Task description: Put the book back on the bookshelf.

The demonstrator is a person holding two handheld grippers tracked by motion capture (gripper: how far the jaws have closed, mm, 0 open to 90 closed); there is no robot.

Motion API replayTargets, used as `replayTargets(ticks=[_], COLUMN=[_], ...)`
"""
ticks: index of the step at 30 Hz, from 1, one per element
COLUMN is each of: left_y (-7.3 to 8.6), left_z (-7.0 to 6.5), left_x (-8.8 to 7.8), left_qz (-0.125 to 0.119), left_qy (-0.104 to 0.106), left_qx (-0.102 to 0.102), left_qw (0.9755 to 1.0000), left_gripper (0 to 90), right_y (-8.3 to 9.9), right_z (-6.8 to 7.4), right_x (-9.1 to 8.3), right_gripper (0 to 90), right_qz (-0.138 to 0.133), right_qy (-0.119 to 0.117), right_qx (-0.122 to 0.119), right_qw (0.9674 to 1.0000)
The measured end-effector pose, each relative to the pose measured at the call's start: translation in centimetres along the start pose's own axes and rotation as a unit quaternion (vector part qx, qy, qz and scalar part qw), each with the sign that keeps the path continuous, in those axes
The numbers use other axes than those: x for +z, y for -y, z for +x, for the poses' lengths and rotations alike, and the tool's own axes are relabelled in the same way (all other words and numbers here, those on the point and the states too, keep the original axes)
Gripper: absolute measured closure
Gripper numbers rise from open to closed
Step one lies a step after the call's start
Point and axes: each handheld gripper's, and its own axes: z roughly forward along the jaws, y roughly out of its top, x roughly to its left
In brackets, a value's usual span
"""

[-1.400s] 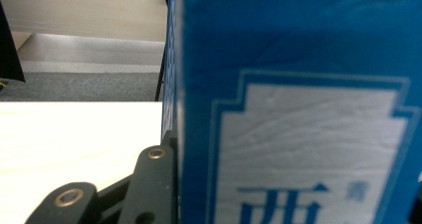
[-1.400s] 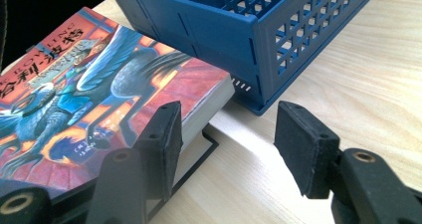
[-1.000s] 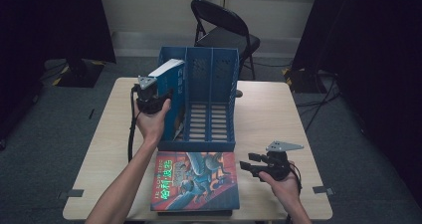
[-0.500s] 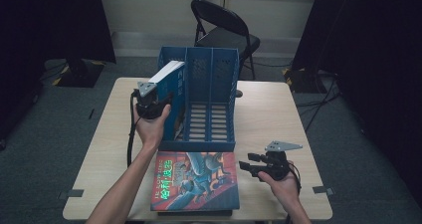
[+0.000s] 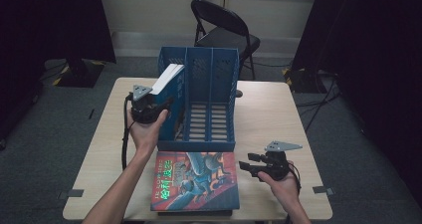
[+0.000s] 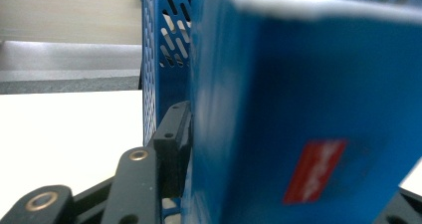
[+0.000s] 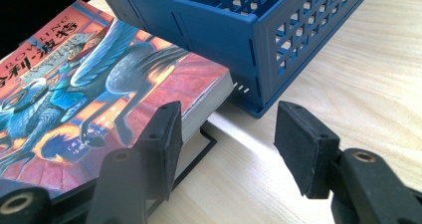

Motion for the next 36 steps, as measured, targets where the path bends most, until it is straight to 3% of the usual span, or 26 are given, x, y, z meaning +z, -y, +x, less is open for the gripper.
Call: replayTargets(ticks=[4,9,17,19,22,25,30,36], left_y=[0.2,0.5,0.1,-0.3,-0.8,-1.6,-3.0,-4.0], left_z=[0.2,0.4,0.9,0.8,0.8,0.6,0.3,0.1], left_x=[-1.0,-1.8,-2.3,-2.4,-2.4,-2.5,-2.6,-2.4], left_qz=[0.017,0.033,0.060,0.066,0.080,0.079,0.088,0.126], left_qy=[0.019,0.025,0.048,0.042,0.037,0.030,0.026,0.022], left_qx=[0.005,0.017,0.009,0.033,0.038,0.048,0.050,0.054], left_qw=[0.9997,0.9990,0.9970,0.9964,0.9953,0.9952,0.9945,0.9903], left_gripper=[43.3,40.7,39.5,39.7,37.6,36.2,36.0,36.9], right_y=[0.0,0.1,0.0,0.1,0.1,0.1,0.1,0.1], right_z=[0.1,0.1,0.1,0.0,0.0,0.1,0.0,0.0], right_x=[0.0,0.2,0.3,0.4,0.4,0.4,0.4,0.4], right_gripper=[44.4,44.4,44.0,43.9,43.9,43.9,43.9,42.6], right_qz=[0.002,0.007,0.011,0.014,0.016,0.016,0.017,0.016], right_qy=[0.001,0.002,0.003,0.005,0.005,0.004,0.005,0.007], right_qx=[-0.001,0.000,0.000,0.002,0.000,0.000,0.000,0.002], right_qw=[1.0000,1.0000,0.9999,0.9999,0.9999,0.9999,0.9998,0.9999])
